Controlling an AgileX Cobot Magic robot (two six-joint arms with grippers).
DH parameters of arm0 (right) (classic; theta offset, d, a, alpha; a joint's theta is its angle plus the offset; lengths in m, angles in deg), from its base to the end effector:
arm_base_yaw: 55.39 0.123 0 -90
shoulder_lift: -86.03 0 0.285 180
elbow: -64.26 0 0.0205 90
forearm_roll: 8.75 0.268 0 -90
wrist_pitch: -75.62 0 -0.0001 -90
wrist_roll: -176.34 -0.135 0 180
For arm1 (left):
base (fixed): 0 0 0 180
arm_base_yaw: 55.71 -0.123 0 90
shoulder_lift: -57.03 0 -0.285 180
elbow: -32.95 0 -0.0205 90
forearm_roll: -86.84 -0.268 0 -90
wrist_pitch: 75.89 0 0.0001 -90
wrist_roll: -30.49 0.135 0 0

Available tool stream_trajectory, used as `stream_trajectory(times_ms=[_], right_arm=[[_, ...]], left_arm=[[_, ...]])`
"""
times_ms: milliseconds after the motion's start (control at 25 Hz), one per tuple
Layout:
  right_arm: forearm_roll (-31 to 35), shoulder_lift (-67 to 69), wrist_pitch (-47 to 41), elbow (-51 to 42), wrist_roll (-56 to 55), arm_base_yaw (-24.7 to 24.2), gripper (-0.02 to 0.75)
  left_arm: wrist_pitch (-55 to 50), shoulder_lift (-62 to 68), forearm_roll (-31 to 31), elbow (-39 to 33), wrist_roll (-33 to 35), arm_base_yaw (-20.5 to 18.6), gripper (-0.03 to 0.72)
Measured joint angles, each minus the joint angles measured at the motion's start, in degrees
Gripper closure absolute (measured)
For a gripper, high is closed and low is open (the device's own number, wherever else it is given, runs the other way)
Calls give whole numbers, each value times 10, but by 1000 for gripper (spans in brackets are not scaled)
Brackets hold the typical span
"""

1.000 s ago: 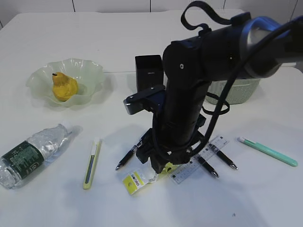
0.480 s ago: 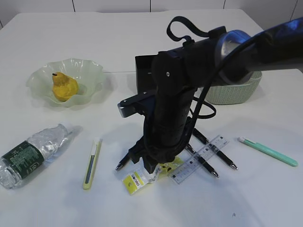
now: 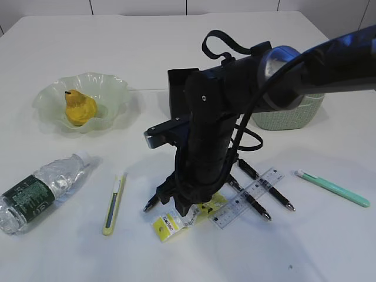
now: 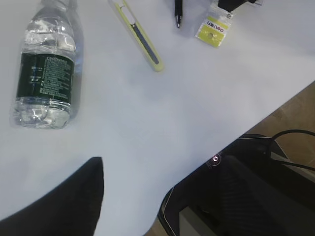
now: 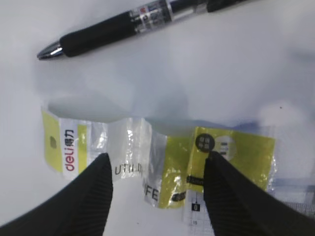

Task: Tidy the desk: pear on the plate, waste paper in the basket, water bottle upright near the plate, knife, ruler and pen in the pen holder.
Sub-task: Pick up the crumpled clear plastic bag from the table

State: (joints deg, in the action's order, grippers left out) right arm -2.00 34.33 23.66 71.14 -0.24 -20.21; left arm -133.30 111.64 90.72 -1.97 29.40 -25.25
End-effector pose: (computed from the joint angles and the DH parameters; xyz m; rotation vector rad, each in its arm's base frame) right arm 0.3458 0.2590 0.0910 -0.9110 2.9120 0.1907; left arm 0.1481 -0.0960 0.2651 0.6318 2.5107 -0.2935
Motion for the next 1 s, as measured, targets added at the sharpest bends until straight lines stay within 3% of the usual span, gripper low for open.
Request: stream_trajectory(times_ms=[520, 1000], right_arm=[[0, 9, 6, 2, -1, 0, 273], [-1, 13, 6, 3, -1, 0, 371]], left_arm=[[0, 0, -1, 0, 0, 0, 168], [0, 0, -3, 0, 0, 0, 168]])
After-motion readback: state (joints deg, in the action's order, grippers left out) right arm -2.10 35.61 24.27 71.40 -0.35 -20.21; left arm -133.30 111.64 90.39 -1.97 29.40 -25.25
